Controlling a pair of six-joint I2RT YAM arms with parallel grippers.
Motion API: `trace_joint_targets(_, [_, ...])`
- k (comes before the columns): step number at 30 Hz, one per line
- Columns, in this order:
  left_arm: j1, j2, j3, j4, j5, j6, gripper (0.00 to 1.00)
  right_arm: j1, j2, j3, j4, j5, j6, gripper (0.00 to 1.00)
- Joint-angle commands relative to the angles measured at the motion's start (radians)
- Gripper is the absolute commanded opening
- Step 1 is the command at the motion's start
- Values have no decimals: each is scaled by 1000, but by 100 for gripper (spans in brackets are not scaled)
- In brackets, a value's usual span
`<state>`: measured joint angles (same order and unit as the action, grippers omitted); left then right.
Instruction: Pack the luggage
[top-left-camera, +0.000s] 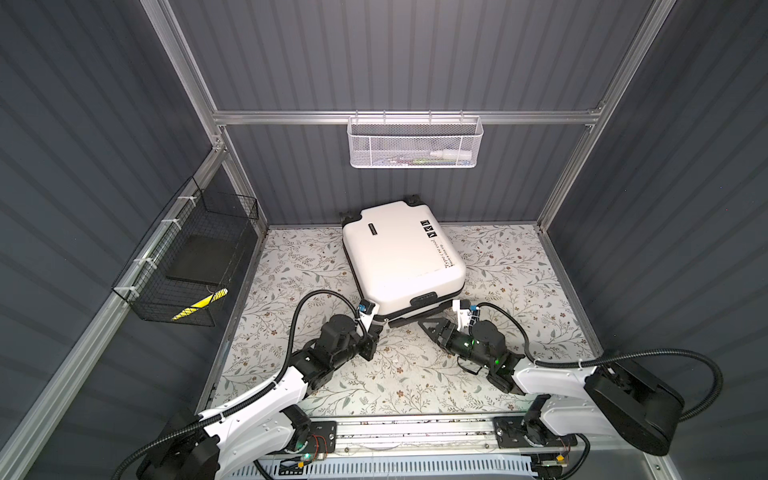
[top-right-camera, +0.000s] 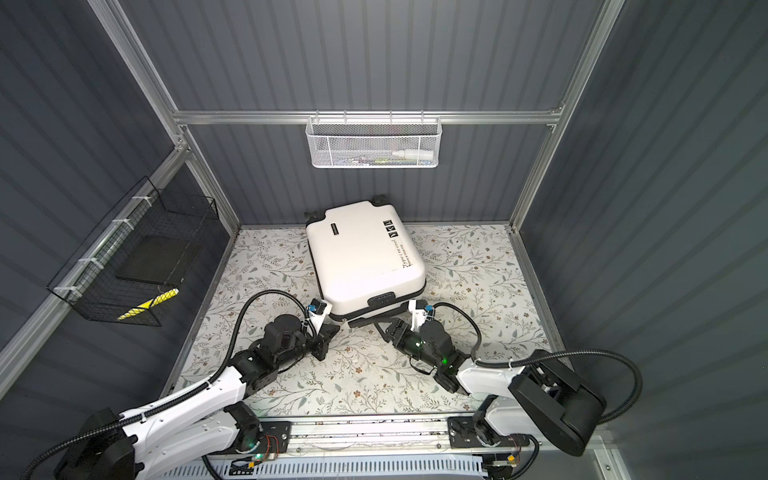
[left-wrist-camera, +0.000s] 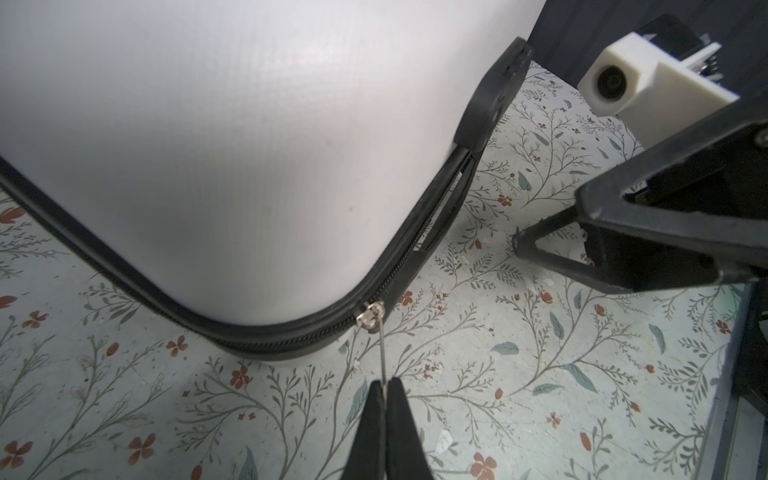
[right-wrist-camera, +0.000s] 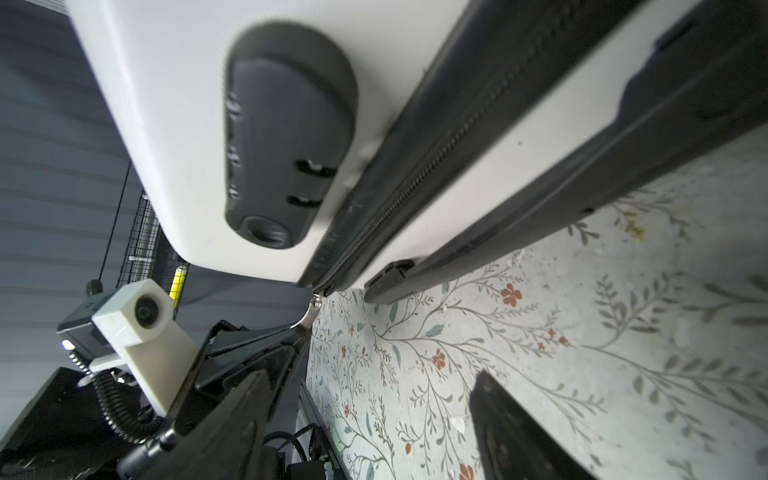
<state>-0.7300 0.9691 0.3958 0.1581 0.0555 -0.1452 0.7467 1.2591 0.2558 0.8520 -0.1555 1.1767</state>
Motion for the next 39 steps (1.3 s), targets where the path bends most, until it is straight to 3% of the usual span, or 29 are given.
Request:
trace_joint_targets(1, [-14,-12,6,52,67,9,0,-43,-42,32,-75,-13,-13,83])
trace_joint_targets(7, [-13,0,8,58,69,11,0,-112,-48,93,-109,-60,-13,84])
trace_joint_targets(20, [-14,-3,3,60,69,13,0,-126,33,198,-94,-85,-12,78])
trace_joint_targets(26, [-14,-3,-1,63,70,13,0,-127,37,223,-93,-99,-13,64])
trace_joint_targets(35, [-14,-1,-1,63,75,15,0,-127,0,240,-91,-119,-14,36])
trace_joint_targets(39, [-14,8,-2,67,77,16,0,-127,-12,248,-90,-124,-14,30])
